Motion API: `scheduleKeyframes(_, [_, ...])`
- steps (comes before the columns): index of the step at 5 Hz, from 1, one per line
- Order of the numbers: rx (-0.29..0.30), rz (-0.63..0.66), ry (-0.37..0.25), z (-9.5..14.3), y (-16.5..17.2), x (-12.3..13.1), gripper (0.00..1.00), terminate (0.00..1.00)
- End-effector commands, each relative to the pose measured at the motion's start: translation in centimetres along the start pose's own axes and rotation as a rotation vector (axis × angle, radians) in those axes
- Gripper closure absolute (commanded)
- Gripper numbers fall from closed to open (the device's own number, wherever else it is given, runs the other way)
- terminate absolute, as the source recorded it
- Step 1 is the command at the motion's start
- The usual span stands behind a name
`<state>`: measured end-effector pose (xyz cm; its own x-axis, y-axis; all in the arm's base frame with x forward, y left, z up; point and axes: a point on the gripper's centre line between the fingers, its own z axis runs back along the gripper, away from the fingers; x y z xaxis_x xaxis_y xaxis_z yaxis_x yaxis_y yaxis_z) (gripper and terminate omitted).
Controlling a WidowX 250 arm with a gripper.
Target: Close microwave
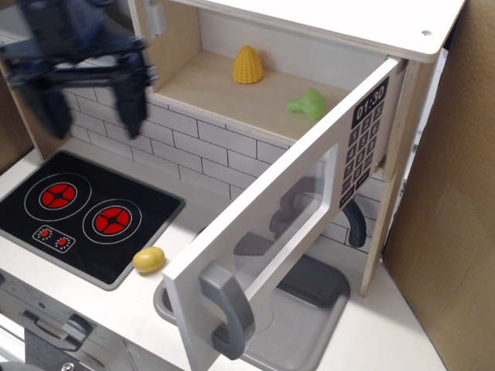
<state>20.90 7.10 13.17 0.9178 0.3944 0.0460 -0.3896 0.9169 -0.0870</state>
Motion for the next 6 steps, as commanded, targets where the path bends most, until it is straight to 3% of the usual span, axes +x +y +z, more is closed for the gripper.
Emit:
scheduleKeyframes(1, [-0.131,-0.164,0.024,2.9,-7.0,-1.7,0.0,0.0])
scheduleKeyframes(3, [-0.119,-0.245,0.027,2.6,-10.3,-3.2,0.0,0.0])
scheduleKeyframes(6, [-0.037,-0.268,-0.025,-0.3,-10.6,-2.8,0.0,0.0])
